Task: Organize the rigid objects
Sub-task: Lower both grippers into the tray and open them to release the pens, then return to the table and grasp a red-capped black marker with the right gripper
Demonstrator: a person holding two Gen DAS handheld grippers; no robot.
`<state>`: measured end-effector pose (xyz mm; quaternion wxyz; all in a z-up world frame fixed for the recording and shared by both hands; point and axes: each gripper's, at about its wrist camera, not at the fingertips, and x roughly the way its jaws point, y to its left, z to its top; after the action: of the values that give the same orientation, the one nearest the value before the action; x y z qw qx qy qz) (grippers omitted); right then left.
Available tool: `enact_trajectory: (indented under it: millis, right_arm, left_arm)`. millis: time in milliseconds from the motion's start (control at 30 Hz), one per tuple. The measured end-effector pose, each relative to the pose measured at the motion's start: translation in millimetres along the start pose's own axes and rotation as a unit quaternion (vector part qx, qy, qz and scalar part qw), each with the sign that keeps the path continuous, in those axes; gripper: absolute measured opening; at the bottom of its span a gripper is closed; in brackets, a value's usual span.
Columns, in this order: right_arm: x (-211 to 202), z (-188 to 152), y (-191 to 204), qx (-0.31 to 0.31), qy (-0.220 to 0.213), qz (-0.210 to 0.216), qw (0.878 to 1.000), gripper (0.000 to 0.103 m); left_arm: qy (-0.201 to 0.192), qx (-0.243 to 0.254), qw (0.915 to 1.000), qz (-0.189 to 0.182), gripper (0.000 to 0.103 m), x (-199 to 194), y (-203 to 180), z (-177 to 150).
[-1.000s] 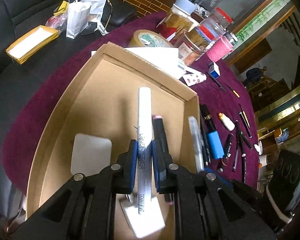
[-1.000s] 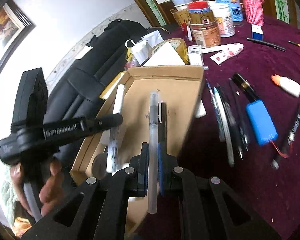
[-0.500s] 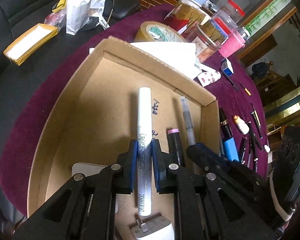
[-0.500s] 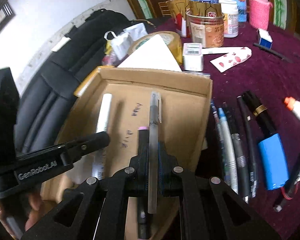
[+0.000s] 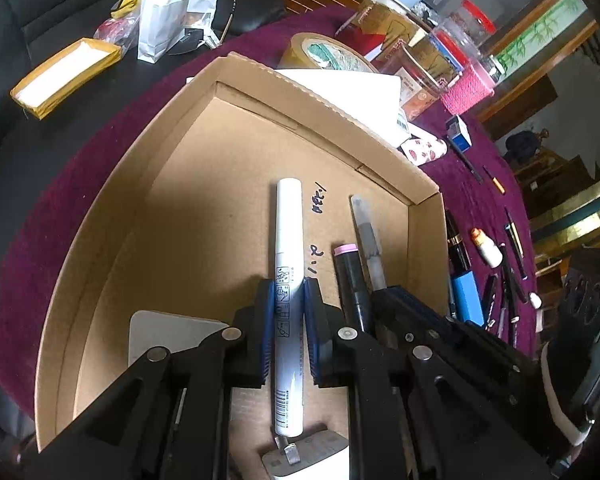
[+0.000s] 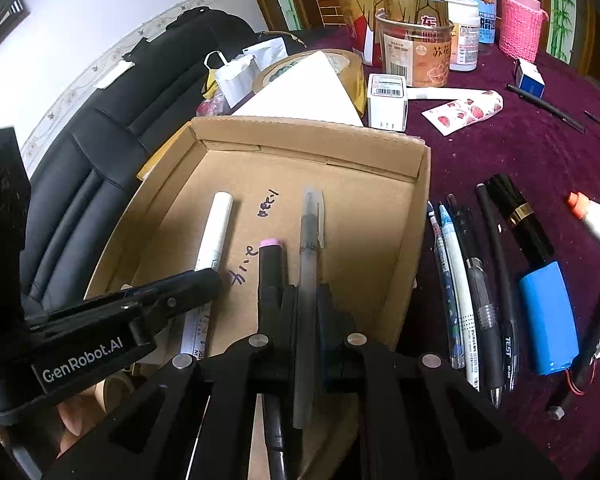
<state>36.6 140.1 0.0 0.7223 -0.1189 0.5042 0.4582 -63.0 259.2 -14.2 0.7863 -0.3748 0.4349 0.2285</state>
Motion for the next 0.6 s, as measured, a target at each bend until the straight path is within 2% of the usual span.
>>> enact_trajectory:
  millis: [67,133,200,333,433,600]
  right_arm:
    - [-1.4,0.5,-2.5,0.004,0.000,0.009,1.000,0.009]
    - [-8.6,-1.8,-5.3,0.004,-0.007,0.021,1.000,0.016]
    - [-16.8,-6.5,-5.6,0.001,-0.017,0.035,0.999,0.034]
    - [-35.8,-19.5,-9.0,-0.011,-0.033,0.062,0.997,0.035]
    - [-50.8,-32.9,-16.7,-0.010,-0.042,0.091,0.995,0.037]
    - [-83.2,-67.1,-39.0,0.001,-0.063,0.117,0.991,0.047]
  left_arm:
    - [-0.003,-0.002,1.0000,0.003,0.012,-1.3,0.1,-1.2]
    - [-0.009,0.004,0.9999,0.007,0.015,-5.7,-2.3,-3.2]
    - [-0.015,0.006,0.9999,0.004,0.020,-11.0,-4.3,-4.7]
    - [-0.036,0.012,0.9993,0.001,0.039,-25.1,-11.8,-10.9]
    - [-0.048,0.020,0.9986,-0.008,0.039,-36.3,-22.2,-18.3]
    - [-0.068,0.041,0.9966,-0.020,0.040,-55.6,-52.8,-40.3]
